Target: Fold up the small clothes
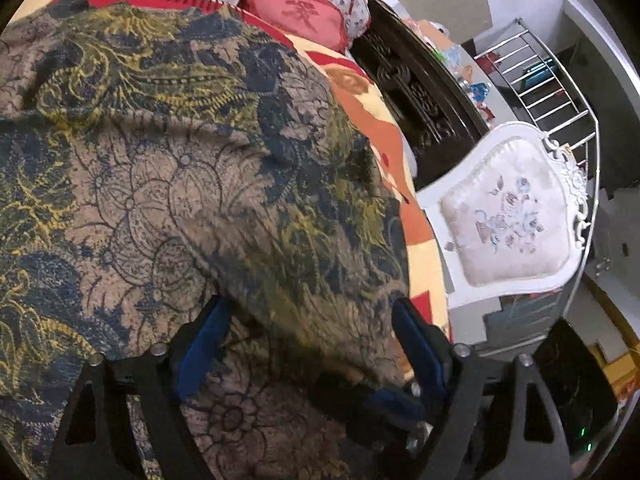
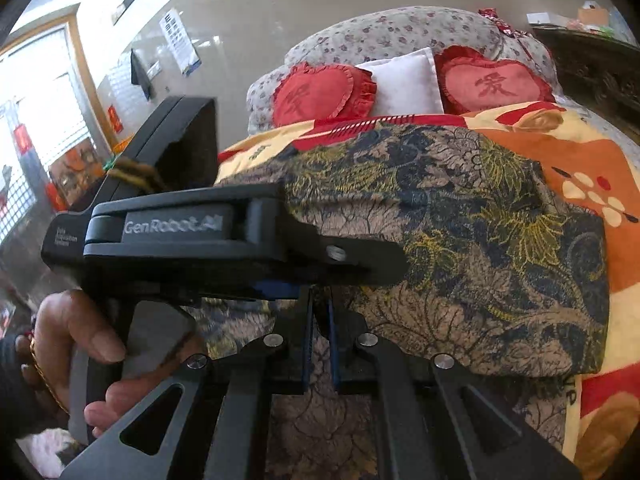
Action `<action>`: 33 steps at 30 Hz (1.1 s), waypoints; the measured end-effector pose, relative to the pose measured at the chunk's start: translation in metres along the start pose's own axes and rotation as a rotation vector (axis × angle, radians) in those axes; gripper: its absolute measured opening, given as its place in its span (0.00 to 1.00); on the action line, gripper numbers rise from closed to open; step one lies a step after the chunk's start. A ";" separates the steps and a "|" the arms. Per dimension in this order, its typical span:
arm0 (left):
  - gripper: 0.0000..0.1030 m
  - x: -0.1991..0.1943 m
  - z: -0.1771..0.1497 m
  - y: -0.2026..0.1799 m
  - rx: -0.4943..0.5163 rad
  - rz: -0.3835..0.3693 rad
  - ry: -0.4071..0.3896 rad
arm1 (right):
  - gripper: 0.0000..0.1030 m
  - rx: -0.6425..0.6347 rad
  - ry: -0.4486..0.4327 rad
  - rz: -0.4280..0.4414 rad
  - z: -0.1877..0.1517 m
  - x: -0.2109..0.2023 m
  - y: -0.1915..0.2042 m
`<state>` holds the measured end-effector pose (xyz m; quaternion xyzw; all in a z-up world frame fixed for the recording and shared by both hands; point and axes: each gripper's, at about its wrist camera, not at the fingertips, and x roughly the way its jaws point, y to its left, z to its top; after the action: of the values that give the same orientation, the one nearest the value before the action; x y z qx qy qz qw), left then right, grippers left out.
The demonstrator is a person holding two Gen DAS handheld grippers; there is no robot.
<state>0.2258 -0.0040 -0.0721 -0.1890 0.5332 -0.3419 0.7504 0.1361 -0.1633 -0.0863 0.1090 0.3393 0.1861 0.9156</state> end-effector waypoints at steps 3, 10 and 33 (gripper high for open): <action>0.20 0.002 0.001 0.012 -0.064 0.030 0.010 | 0.11 -0.013 0.010 -0.004 -0.006 0.001 0.002; 0.03 -0.017 -0.005 -0.009 0.037 0.185 -0.067 | 0.16 -0.035 0.011 -0.078 -0.022 -0.011 0.005; 0.03 -0.181 0.001 0.071 -0.028 0.400 -0.297 | 0.23 0.234 0.065 -0.334 -0.056 -0.025 -0.055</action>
<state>0.2128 0.1745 0.0037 -0.1381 0.4487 -0.1478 0.8705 0.0965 -0.2196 -0.1316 0.1506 0.4015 -0.0052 0.9034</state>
